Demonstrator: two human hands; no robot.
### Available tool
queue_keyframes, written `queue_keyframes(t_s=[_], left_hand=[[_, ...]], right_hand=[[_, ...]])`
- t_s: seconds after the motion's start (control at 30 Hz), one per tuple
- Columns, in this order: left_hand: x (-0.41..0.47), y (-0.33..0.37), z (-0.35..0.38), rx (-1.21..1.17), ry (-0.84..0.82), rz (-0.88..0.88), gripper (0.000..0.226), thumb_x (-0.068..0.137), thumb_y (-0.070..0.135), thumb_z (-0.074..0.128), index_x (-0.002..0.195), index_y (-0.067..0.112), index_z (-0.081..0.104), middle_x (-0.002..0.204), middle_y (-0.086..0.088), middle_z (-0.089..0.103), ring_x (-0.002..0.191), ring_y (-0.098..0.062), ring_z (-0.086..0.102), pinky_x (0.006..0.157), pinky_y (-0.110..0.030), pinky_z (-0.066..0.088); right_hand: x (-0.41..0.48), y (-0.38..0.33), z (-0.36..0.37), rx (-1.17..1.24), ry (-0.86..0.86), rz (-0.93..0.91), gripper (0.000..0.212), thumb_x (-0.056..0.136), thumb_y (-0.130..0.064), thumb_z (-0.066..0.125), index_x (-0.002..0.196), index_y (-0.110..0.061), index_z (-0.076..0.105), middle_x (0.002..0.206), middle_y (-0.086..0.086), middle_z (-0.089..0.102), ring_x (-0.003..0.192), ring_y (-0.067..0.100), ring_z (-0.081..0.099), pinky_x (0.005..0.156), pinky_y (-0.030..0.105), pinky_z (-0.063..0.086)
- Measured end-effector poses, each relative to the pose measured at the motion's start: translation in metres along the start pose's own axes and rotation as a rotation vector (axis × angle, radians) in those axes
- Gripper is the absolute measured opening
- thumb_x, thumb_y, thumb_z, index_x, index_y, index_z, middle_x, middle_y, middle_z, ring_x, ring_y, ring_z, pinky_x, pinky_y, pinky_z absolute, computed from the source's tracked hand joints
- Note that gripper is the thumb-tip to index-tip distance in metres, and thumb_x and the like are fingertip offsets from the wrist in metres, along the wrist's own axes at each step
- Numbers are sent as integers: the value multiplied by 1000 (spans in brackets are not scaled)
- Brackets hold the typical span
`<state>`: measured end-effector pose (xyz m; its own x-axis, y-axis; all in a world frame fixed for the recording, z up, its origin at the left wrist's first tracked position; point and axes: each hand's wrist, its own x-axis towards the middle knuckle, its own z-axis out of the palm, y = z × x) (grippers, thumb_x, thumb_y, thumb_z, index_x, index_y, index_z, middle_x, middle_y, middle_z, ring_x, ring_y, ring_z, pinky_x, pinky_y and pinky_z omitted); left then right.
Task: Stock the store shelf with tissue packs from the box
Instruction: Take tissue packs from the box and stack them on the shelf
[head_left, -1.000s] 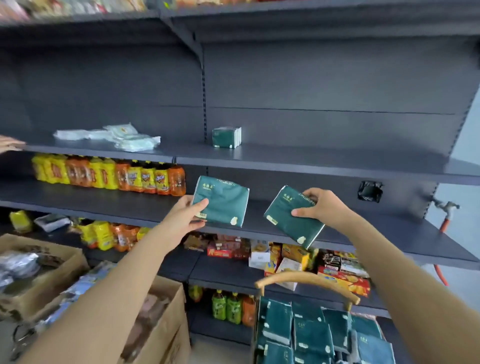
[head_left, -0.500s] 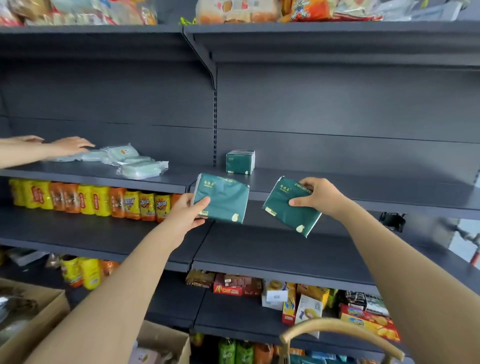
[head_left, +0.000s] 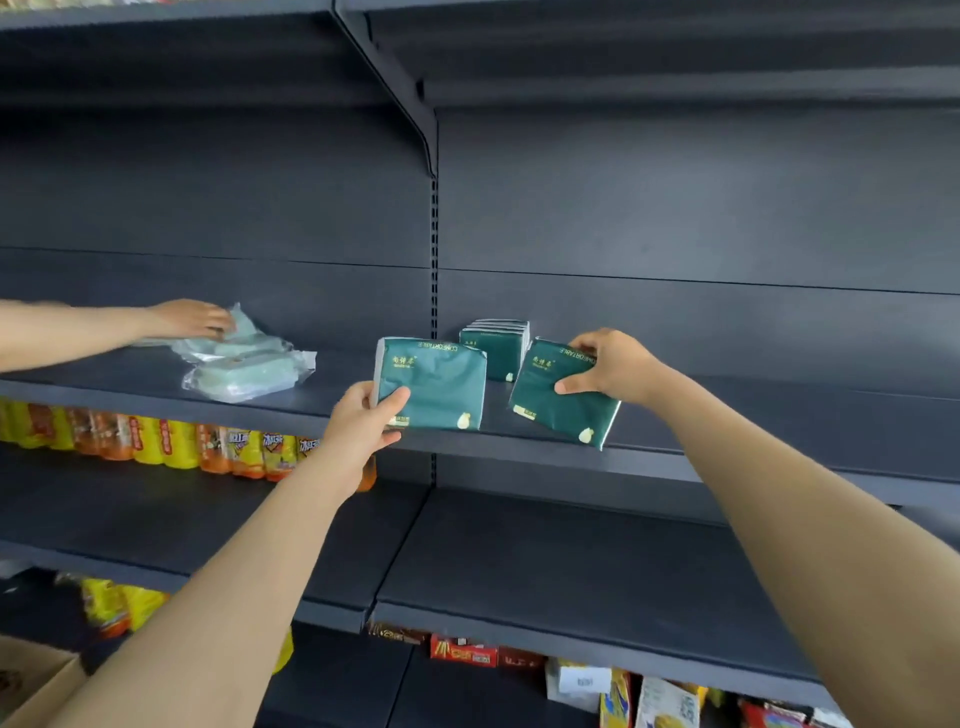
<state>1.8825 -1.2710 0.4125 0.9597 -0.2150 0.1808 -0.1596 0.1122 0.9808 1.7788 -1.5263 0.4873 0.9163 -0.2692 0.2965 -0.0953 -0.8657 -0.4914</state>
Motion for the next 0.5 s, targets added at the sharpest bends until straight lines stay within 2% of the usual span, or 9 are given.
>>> queue_keyframes(t_s=[0.07, 0.17, 0.27, 0.4, 0.5], left_hand=[[23, 0, -1, -1, -29, 0, 23, 92, 20, 60, 112, 11, 54, 116, -6, 60, 104, -19, 59, 70, -23, 50], [58, -6, -4, 59, -88, 20, 24, 91, 21, 61, 113, 10, 56, 114, -6, 62, 102, -19, 62, 71, -23, 51], [93, -12, -9, 92, -123, 19, 24, 90, 19, 62, 111, 11, 56, 111, -7, 62, 97, -17, 64, 72, -24, 52], [131, -21, -13, 133, -148, -19, 24, 88, 10, 65, 110, 9, 56, 105, -7, 63, 94, -20, 64, 79, -31, 53], [155, -26, -16, 124, -155, -51, 17, 87, 11, 66, 101, 11, 57, 108, -9, 62, 97, -23, 64, 77, -31, 53]], right_hand=[[26, 0, 8, -57, 32, -7, 38, 73, -24, 79, 105, -12, 63, 100, 1, 62, 86, 19, 57, 68, 26, 46], [70, 4, 25, -201, 105, 6, 47, 72, -33, 79, 112, -15, 62, 108, 1, 61, 104, 24, 55, 87, 37, 48], [111, 6, 45, -320, 151, 35, 60, 75, -38, 75, 128, -21, 54, 123, -2, 59, 120, 24, 45, 99, 38, 38], [156, 9, 74, -321, 174, 50, 59, 76, -36, 75, 127, -22, 50, 126, -3, 58, 122, 21, 43, 97, 35, 31], [181, 11, 95, -343, 204, 31, 57, 77, -36, 74, 127, -22, 51, 124, -3, 59, 122, 21, 40, 95, 34, 30]])
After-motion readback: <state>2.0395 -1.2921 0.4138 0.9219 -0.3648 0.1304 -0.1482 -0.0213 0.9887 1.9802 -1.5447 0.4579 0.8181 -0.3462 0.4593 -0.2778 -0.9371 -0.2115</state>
